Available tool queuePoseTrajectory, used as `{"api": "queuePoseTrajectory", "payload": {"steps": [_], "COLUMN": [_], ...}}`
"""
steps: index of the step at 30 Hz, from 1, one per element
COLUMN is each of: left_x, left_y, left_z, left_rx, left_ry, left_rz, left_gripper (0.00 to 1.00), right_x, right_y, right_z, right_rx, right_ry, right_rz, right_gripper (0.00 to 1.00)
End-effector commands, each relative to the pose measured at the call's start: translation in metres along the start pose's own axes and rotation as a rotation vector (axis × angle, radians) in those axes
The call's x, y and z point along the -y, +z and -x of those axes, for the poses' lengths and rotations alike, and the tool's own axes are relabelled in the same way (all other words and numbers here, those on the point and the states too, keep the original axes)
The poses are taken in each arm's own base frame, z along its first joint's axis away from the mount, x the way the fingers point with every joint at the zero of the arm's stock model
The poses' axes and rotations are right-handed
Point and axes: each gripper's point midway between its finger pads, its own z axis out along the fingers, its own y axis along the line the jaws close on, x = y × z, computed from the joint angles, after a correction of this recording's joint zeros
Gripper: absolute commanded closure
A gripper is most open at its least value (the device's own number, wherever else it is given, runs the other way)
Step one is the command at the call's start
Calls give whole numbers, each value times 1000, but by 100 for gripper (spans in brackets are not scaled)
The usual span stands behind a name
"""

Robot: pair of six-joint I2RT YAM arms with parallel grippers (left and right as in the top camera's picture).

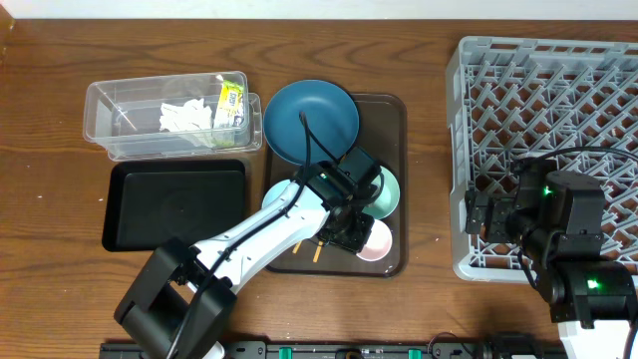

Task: Sort waste into correct bins and load items into the dishwasher rack
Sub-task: 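Move the left gripper to the pink cup and grasp it, then hand the pink cup from the left gripper to the right gripper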

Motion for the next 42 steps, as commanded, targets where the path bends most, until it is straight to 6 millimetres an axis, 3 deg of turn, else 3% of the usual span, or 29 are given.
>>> {"api": "queuePoseTrajectory", "payload": {"steps": [1,3,8,11,16,19,25,33,37,42], "left_x": [-2,-2,-5,-12,-25,-27,-5,10,21,21], "left_y": [2,2,-13,-40,-100,-136,-191,-195,-206,-207], "left_z": [-2,-2,-1,8,30,48,74,73,68,68], "left_rx": [-10,-11,8,73,272,388,500,437,422,422], "left_ry": [-2,-3,-22,-53,-118,-143,-38,23,87,90], "left_rz": [6,6,-1,-15,-113,-262,-691,-892,-994,-996], "left_gripper": [80,93,94,94,94,94,94,94,94,94], "right_x": [0,0,4,9,5,-19,-101,-157,-162,-165], "right_y": [-5,-5,-5,-4,1,9,-2,-45,-48,-47], "right_z": [6,6,6,6,7,8,26,47,49,49], "right_rx": [19,19,21,23,12,-11,25,150,160,169], "right_ry": [-3,-3,-2,-2,38,38,-82,-248,-271,-295], "right_rz": [3,3,-26,-54,-29,113,637,1160,1252,1303], "right_gripper": [1,1,1,1,1,1,1,1,1,1]}}
